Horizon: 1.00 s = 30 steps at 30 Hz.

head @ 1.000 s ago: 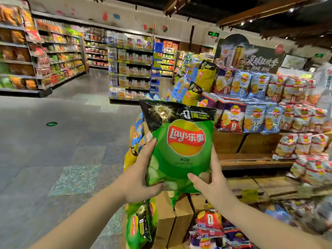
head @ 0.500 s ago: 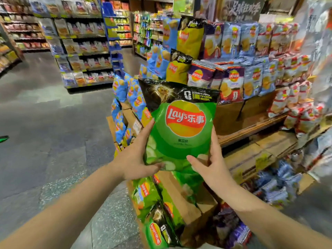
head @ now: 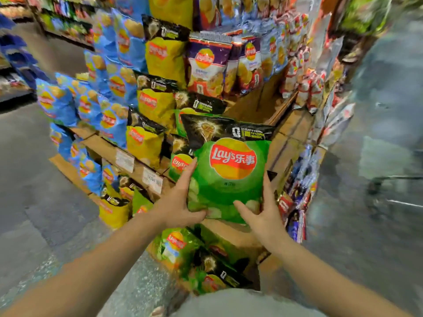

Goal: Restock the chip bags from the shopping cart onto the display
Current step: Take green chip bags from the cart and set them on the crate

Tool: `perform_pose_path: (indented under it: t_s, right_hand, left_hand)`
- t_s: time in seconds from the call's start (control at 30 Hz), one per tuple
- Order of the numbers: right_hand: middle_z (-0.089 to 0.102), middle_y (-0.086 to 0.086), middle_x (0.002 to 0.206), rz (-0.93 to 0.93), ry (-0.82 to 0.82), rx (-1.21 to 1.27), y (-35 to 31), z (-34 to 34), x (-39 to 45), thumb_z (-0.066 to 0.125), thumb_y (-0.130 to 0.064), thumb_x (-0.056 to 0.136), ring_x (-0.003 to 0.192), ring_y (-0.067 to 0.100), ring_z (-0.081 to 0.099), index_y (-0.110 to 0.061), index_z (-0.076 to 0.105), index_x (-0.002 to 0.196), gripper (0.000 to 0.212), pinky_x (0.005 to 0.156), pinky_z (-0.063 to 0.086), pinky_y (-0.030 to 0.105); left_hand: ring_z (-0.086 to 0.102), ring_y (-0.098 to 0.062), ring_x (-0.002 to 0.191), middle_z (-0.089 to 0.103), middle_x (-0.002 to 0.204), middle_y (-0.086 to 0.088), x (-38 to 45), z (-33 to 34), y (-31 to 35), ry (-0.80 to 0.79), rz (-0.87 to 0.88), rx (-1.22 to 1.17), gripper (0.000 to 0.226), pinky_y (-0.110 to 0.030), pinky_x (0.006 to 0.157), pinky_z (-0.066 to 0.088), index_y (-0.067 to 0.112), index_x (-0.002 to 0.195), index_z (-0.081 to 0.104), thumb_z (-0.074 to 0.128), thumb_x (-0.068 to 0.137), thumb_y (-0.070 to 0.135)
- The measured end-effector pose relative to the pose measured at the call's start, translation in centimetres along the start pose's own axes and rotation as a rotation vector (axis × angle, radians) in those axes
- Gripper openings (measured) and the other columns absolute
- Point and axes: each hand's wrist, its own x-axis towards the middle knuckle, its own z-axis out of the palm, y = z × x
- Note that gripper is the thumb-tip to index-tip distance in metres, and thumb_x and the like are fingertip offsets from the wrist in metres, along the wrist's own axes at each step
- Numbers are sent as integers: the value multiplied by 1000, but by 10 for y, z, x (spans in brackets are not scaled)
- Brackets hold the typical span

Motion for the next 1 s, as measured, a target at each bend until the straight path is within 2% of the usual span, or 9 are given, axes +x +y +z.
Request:
perform_pose_path:
  t_s: [0.13, 0.2, 0.33, 0.47, 0.6, 0.67, 0.77, 0.93, 1.0]
  right_hand:
    - [30, -9, 150, 87, 225, -47, 4, 37, -14, 75, -21, 81, 136, 7, 31, -27, 16, 151, 92, 115, 28, 35]
    - [33, -6, 149, 150, 339, -44, 7, 52, -21, 78, -37, 75, 135, 10, 33, -30, 21, 149, 94, 114, 31, 40]
    - [33, -9, 150, 258, 453, -38, 19, 71, -37, 72, -64, 60, 134, 10, 38, -39, 17, 148, 107, 110, 37, 44]
    - [39, -3, 144, 349, 554, -21, 20, 91, -57, 76, -30, 79, 107, -2, 53, -29, 15, 151, 94, 104, 42, 30]
    - [34, 2, 148, 343, 635, -93, 29, 99, -67, 73, -17, 82, 135, 15, 36, -36, 16, 145, 87, 114, 32, 41]
    - [32, -1, 148, 375, 632, -100, 32, 100, -69, 72, -17, 83, 135, 15, 36, -44, 16, 140, 84, 112, 36, 40]
    - [24, -4, 150, 410, 610, -102, 41, 99, -65, 70, -18, 85, 126, 6, 42, -35, 21, 147, 81, 105, 43, 29]
    - [10, -5, 152, 486, 500, -131, 75, 97, -49, 64, -15, 90, 98, -35, 30, -19, 16, 152, 78, 80, 29, -8]
    - [3, -7, 156, 479, 468, -160, 88, 101, -37, 65, -19, 89, 123, -19, 23, -24, 15, 152, 80, 98, 27, 1]
  left_hand:
    - [44, 6, 117, 25, 138, 31, 24, -26, -16, -220, 37, 20, 117, -5, 89, 37, 66, 127, -24, 75, 67, 46]
    - [49, 4, 115, 36, 134, 28, 34, -30, -25, -311, 56, 3, 119, -6, 91, 38, 68, 123, -26, 78, 72, 40]
    - [46, 7, 112, 25, 122, 44, 44, -26, -39, -440, 148, 16, 119, -11, 93, 38, 70, 117, -28, 77, 76, 31]
    - [51, -5, 120, 36, 131, 28, 46, -18, -53, -562, 168, 0, 120, -23, 100, 43, 68, 123, -25, 78, 75, 29]
    - [48, -7, 124, 33, 135, 25, 45, 1, -62, -632, 202, -59, 120, -23, 102, 38, 67, 123, -26, 78, 76, 27]
    - [50, -12, 123, 37, 135, 17, 44, 10, -72, -631, 208, -49, 122, -29, 102, 41, 71, 119, -27, 78, 75, 29]
    - [41, -12, 130, 26, 135, 30, 49, 23, -88, -646, 194, -80, 124, -38, 108, 38, 68, 125, -26, 80, 72, 32]
    - [33, -12, 135, 24, 142, 17, 53, 33, -107, -630, 140, -24, 124, -30, 110, 32, 56, 123, -31, 80, 74, 27]
    - [31, -14, 137, 21, 152, 4, 58, 38, -120, -574, 121, 45, 125, -32, 111, 33, 54, 125, -32, 80, 72, 32]
